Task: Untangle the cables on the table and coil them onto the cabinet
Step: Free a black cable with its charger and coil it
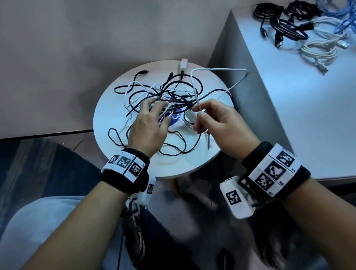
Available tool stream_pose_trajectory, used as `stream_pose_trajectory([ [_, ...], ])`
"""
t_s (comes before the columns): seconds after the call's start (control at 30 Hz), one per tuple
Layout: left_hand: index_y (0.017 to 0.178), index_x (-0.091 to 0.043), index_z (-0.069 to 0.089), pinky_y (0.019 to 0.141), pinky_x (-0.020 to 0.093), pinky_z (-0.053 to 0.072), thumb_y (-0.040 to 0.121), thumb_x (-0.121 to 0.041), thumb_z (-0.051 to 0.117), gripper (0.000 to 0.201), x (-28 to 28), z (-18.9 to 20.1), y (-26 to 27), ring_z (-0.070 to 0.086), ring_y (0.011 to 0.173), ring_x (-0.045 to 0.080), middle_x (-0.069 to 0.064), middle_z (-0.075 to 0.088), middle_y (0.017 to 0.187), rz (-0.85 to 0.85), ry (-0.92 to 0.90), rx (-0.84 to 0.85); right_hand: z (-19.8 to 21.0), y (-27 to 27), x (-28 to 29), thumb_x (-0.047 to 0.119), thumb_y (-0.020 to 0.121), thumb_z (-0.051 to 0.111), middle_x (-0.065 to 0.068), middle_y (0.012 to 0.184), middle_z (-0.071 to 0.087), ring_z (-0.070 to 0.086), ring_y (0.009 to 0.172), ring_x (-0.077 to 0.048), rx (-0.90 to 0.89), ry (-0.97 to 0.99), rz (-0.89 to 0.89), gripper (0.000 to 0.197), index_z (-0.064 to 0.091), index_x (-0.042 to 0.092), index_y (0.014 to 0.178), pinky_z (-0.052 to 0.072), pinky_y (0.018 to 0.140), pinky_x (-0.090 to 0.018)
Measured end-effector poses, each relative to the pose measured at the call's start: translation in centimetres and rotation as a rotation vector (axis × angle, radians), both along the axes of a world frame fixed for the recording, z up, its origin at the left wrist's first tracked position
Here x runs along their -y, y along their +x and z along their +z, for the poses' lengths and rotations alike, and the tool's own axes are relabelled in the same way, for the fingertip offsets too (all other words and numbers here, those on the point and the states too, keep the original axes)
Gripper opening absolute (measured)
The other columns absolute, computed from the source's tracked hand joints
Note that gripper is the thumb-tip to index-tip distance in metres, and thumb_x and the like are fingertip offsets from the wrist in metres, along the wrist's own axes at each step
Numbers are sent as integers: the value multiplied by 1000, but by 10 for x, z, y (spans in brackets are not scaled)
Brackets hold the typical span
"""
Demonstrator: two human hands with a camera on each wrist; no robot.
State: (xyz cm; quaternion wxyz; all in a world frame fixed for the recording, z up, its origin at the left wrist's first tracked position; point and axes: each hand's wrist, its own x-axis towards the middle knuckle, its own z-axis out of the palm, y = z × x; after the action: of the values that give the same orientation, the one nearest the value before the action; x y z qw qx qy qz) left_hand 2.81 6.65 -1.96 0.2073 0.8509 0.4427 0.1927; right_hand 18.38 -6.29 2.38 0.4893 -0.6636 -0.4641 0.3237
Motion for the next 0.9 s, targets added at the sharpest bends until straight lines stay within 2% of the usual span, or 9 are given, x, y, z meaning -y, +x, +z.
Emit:
stream_pose_trajectory([
  [0.13,136,-28,56,105,52,44,91,-43,68,49,7,-4,3,49,129,26,6,38,148,-269,20,-63,4,-4,0,8,103,49,-5,76,67,63,74,-16,-48,67,112,16,64,9,110,48,72,-25],
  [0.23,129,-28,62,107,58,38,88,-47,69,46,12,-11,5,41,137,29,5,34,154,-318,34,-153,5,-15,2,1,102,47,-5,76,63,58,71,-12,-116,113,232,21,63,-1,116,47,71,-22],
  [0.3,120,-25,68,106,57,39,89,-46,59,38,11,-9,6,43,134,28,4,41,151,-303,25,-106,5,-20,2,5,99,49,0,78,64,58,73,-13,-120,126,265,26,65,8,119,48,72,-26],
  [0.4,107,-24,72,100,54,44,90,-50,44,43,8,-7,6,51,124,27,3,54,136,-335,-30,-23,5,-18,2,10,96,49,-6,83,67,60,74,-16,-130,132,231,31,64,16,122,52,74,-33],
  [0.53,105,-20,72,96,47,47,99,-31,52,23,7,-2,7,59,105,18,-4,67,110,-280,-82,60,5,-3,0,-1,98,45,-1,78,67,61,66,-14,-93,27,74,30,68,18,100,45,62,-20],
  [0.6,105,-15,71,90,28,52,102,-19,55,16,8,8,8,64,96,8,-2,72,103,-193,-180,211,-1,5,-2,1,96,44,2,77,68,62,65,-14,-38,-86,-5,31,68,20,91,45,62,-24],
  [0.67,106,-12,68,82,14,53,102,-13,56,12,8,15,9,70,93,3,2,75,100,-120,-312,378,-8,9,-1,8,96,46,6,81,70,66,71,-16,62,-202,-22,25,68,22,95,52,68,-31],
  [0.77,105,-13,64,87,25,57,102,-12,56,9,6,18,9,73,96,11,4,77,96,-79,-430,516,-19,6,4,21,97,48,2,100,70,65,93,-22,341,-350,37,21,64,23,111,52,87,-37],
  [0.9,103,-10,60,83,32,60,103,-14,55,6,4,19,8,75,87,15,5,77,89,-1,-468,554,-40,-5,10,29,97,48,-4,114,67,61,108,-28,503,-526,110,28,59,20,121,48,91,-37],
])
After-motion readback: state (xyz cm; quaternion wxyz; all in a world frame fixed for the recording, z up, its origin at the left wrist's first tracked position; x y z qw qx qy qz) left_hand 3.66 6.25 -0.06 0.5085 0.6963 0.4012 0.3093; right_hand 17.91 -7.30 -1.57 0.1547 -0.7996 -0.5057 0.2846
